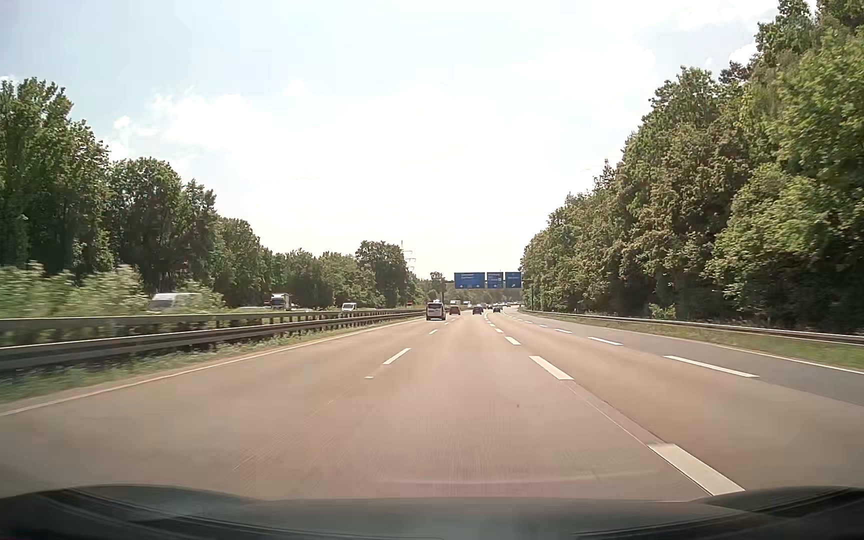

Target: Follow the waypoints while adhering to traffic rules and regulations

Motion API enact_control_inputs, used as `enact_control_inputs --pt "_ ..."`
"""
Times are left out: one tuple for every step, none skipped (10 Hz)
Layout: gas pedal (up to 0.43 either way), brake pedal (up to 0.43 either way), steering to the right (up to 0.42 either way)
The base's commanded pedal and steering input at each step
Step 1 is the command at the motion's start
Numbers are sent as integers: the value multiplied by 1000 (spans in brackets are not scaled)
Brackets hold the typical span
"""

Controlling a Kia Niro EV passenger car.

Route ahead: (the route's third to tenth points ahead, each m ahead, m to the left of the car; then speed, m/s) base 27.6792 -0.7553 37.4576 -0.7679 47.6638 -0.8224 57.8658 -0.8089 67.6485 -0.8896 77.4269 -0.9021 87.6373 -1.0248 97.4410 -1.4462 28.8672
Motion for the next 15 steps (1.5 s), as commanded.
enact_control_inputs --pt "138 30 4" --pt "138 30 4" --pt "138 30 3" --pt "138 30 4" --pt "138 30 3" --pt "138 30 3" --pt "138 30 3" --pt "138 30 3" --pt "138 30 3" --pt "138 30 3" --pt "138 30 3" --pt "138 30 3" --pt "138 30 3" --pt "138 30 3" --pt "138 30 3"
